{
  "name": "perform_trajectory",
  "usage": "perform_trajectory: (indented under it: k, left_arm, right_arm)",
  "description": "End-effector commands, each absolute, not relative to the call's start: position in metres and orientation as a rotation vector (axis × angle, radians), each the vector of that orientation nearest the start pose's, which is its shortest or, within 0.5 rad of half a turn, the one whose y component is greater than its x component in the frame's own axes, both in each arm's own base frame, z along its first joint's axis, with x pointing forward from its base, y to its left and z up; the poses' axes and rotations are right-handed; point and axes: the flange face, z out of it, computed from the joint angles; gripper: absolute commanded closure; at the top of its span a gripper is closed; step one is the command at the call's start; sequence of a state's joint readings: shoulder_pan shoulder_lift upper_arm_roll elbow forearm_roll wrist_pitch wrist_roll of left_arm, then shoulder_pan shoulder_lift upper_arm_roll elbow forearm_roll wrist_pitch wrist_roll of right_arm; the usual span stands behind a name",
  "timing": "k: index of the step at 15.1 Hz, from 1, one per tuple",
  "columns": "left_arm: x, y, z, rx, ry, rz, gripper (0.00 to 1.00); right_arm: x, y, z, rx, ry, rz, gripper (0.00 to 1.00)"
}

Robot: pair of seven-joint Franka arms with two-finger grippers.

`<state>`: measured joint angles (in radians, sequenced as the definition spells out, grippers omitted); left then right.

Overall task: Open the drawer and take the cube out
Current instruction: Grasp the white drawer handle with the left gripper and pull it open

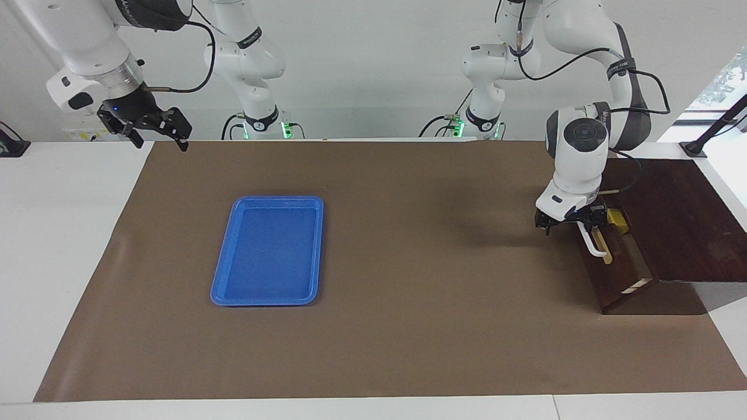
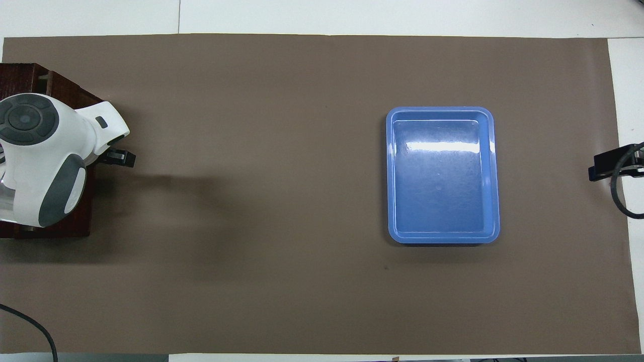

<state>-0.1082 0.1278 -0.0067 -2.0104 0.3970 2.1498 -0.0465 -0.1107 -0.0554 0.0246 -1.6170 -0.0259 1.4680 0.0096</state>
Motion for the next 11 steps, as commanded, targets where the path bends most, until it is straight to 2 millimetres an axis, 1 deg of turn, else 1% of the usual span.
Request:
perform_trajectory:
  k: [1, 6, 7, 9, 11]
  left_arm:
    - [0.572, -0.079, 0.398, -2.765, 0.431, -0.052, 0.00]
    - [0.562, -0.123, 0.398, -2.754, 0.498, -0.053, 0.00]
    - [0.561, -0.128, 0.398, -2.752, 0.505, -0.052, 0.00]
    - [0.560, -0.128, 0.397, -2.752, 0.504, -0.041, 0.00]
    - [0.557, -0.138, 0.398, -2.746, 0.527, -0.040, 0.00]
  right_arm:
    - [0.521, -0.049, 0.625, -3.155, 0.150, 0.132, 0.00]
    - [0.521, -0.051, 0.625, -3.153, 0.152, 0.132, 0.00]
    - [0.522, -0.051, 0.626, -3.155, 0.152, 0.128, 0.00]
    - [0.522, -0.051, 0.626, -3.155, 0.152, 0.123, 0.00]
    - [0.522, -0.051, 0.626, -3.156, 0.152, 0.120, 0.00]
